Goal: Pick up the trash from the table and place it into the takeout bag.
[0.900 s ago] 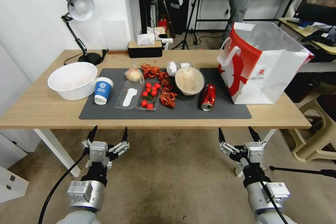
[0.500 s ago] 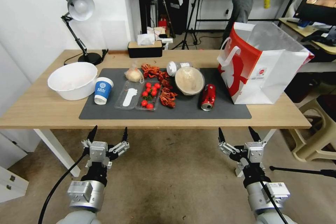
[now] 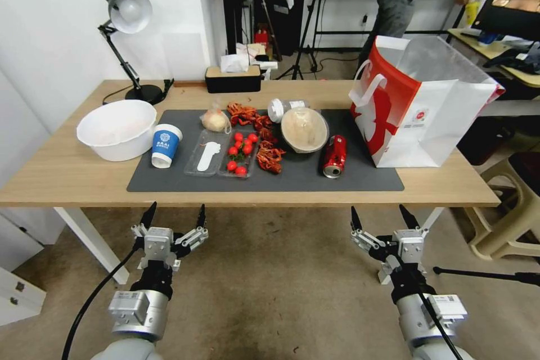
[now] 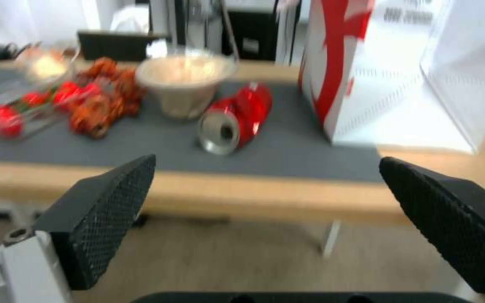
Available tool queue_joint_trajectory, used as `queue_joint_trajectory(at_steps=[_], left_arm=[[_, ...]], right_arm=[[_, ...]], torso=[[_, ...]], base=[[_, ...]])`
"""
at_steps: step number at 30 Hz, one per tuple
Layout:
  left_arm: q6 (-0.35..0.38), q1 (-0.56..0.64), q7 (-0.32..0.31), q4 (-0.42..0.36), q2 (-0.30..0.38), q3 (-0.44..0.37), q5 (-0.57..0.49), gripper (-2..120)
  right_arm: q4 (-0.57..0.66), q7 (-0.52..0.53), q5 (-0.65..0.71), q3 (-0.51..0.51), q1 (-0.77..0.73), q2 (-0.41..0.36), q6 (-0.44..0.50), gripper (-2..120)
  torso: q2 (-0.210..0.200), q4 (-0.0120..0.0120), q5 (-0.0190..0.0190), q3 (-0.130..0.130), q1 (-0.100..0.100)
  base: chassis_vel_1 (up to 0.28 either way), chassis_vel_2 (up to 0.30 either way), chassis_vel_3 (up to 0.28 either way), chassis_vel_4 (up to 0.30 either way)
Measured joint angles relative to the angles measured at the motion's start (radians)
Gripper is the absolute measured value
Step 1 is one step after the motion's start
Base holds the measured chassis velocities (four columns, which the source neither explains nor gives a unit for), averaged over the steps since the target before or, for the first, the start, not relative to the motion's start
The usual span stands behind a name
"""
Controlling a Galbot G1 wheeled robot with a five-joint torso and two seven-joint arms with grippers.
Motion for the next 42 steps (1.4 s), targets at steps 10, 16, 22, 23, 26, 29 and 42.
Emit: queue_joint_trajectory(at_steps=[10, 16, 22, 23, 26, 29, 42], left_arm=[[0.075, 0.050, -0.286, -0.101, 0.115, 0.198, -0.104, 100], [0.054, 0.053, -0.305, -0.098, 0.128, 0.207, -0.101, 100], [0.042, 0.049, -0.307, -0.088, 0.132, 0.192, -0.095, 100], [0.042, 0.044, -0.307, -0.085, 0.134, 0.183, -0.095, 100], [0.045, 0.030, -0.295, -0.082, 0.148, 0.158, -0.091, 100], [0.050, 0.022, -0.279, -0.079, 0.169, 0.140, -0.088, 100], [0.072, 0.045, -0.246, -0.065, 0.161, 0.138, -0.061, 100]], right_arm=[[0.070, -0.064, 0.006, 0.055, -0.066, 0.040, -0.029, 100], [0.064, -0.065, 0.028, 0.083, -0.051, 0.039, -0.026, 100], [0.037, -0.064, 0.096, 0.093, 0.000, -0.001, -0.025, 100], [0.023, -0.064, 0.133, 0.096, 0.024, -0.023, -0.027, 100], [-0.011, -0.059, 0.247, 0.100, 0.084, -0.103, -0.043, 100], [-0.031, -0.047, 0.326, 0.100, 0.122, -0.174, -0.053, 100], [-0.188, 0.187, 0.641, 0.018, 0.448, -0.459, -0.160, 100]], torso=[[0.000, 0.0005, 0.0005, 0.000, 0.000], [0.000, 0.0005, 0.0002, 0.000, 0.000], [0.000, 0.0004, 0.0002, 0.000, 0.000], [0.000, 0.0005, 0.0003, 0.000, 0.000], [0.000, 0.0005, 0.0005, 0.000, 0.000], [0.000, 0.0004, 0.0002, 0.000, 0.000], [0.000, 0.0005, 0.0006, 0.000, 0.000]], base=[[0.000, 0.000, 0.000, 0.000], [0.000, 0.000, 0.000, 0.000], [0.000, 0.000, 0.000, 0.000], [0.000, 0.000, 0.000, 0.000], [0.000, 0.000, 0.000, 0.000], [0.000, 0.000, 0.000, 0.000], [0.000, 0.000, 0.000, 0.000]])
